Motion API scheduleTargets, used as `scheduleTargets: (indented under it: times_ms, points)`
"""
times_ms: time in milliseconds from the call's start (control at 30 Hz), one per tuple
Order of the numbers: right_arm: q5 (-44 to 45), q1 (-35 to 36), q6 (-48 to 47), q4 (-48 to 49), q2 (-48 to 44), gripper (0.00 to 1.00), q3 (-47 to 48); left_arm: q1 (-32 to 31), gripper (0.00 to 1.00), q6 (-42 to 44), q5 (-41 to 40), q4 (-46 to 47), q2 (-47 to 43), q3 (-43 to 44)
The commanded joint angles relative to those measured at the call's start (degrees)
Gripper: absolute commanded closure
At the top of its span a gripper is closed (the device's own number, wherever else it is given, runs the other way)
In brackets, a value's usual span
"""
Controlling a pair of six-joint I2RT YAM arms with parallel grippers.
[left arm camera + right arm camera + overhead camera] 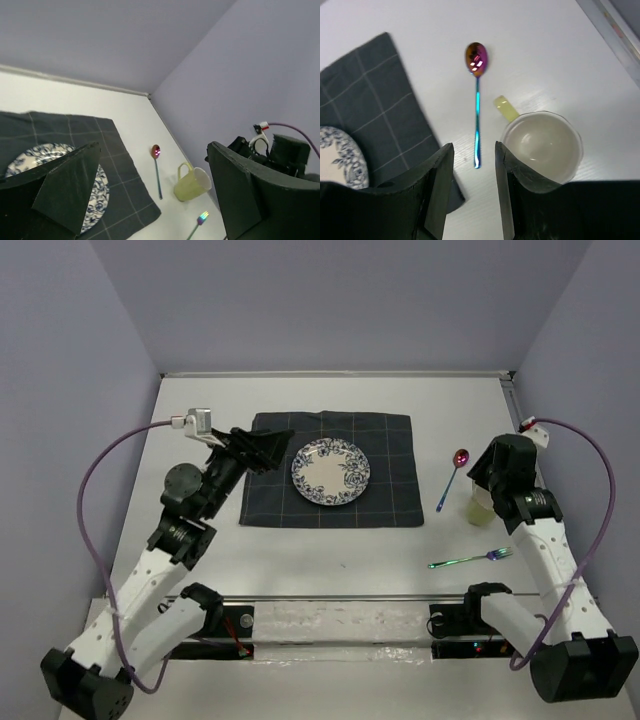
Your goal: Set the dinner table for one person
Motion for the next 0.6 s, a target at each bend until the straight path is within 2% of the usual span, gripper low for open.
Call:
scheduleTargets:
  times_ms: [0,133,167,333,567]
  points:
    - [2.38,-2.95,-1.4,-1.69,3.84,0.55,1.37,-0.18,0.01,14.0,0.82,-17.16,-8.79,4.11]
    - [1.15,-4.0,-1.23,-1.69,7.17,0.55,0.84,-1.41,0.01,23.4,-5.59,-20.87,-12.67,1.58]
    - [0.89,-4.01,-1.14,-1.52,7.79,0.55,0.84,-1.58,0.01,23.77,-7.78,-20.78,-12.93,0.78]
    - [-0.78,-4.01,-0.53,-0.9,12.97,0.56,1.02,-3.87,0.01,26.58,-8.23,-21.31,-14.43,1.03]
    - [0.62,-4.01,0.36,-0.28,15.09,0.58,-1.52,-5.45,0.01,27.29,-9.73,-22.28,-16.45,0.86]
